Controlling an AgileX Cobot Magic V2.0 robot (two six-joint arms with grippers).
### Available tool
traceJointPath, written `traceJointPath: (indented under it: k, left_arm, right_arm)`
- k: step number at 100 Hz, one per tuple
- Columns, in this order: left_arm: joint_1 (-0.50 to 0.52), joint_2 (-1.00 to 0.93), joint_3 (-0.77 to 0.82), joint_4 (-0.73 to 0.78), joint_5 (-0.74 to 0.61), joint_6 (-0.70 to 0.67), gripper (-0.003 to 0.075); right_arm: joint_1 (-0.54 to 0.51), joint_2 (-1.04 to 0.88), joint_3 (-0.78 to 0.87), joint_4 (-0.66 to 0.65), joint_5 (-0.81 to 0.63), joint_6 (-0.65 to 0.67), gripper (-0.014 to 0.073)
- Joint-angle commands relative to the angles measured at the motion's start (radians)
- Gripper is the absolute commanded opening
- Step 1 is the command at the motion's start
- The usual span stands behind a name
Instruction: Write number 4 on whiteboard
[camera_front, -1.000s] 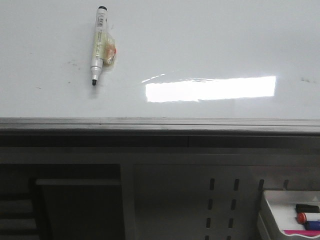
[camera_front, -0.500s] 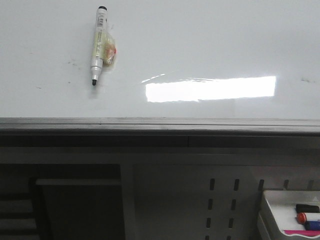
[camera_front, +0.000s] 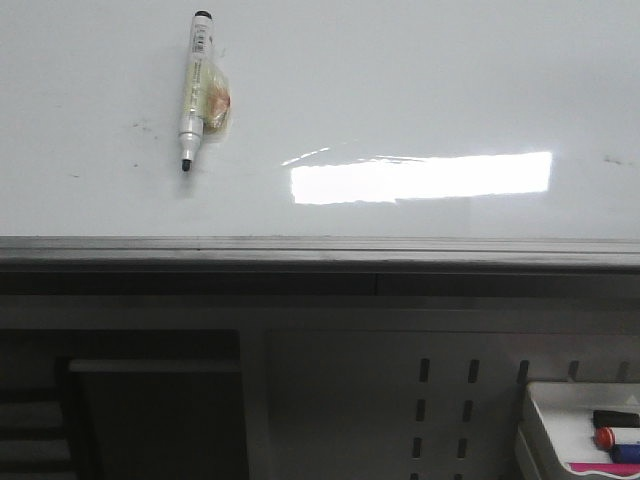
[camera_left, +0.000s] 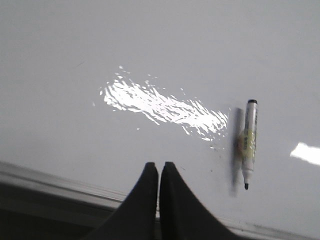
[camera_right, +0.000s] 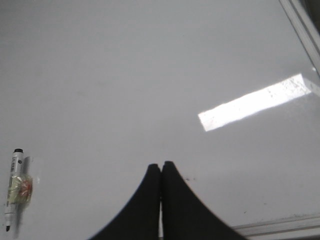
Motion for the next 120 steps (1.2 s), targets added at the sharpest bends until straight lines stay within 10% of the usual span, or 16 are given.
traceJointPath:
  k: [1,21,35,55,81,120]
  left_arm:
    - [-0.002,0.092,-0.119,0.076,0.046,0.072,-0.0018]
    - [-0.085,0.251,-0.227,0.260,0.078,0.100,0.0221]
    - [-0.207,0.330,-0.228,0.450,0.095,0.088,0.0402]
    - [-0.339,0.512,-0.273,0.376,0.108,0.086,0.0345]
    - [-0.351,0.769,-0.404,-0.001,0.056,0.098,0.0337]
    - [-0.480,1.044,-0.575,-0.070,-0.065,0.183,0.0337]
  right_arm:
    - [0.001,0.077,-0.094,-0.061,-0.019,-0.008,-0.0066]
    - [0.058,0.260,-0.207,-0.100,0.013,-0.008,-0.0049]
    - [0.119,0.368,-0.258,-0.102,0.031,-0.008,0.0116]
    - [0.213,0.468,-0.283,-0.180,0.018,-0.008,0.0355]
    - [0.267,0.481,-0.283,-0.180,0.021,-0.008,0.0354]
    - [0.267,0.481,-0.283,-0.180,0.025,-0.008,0.0354]
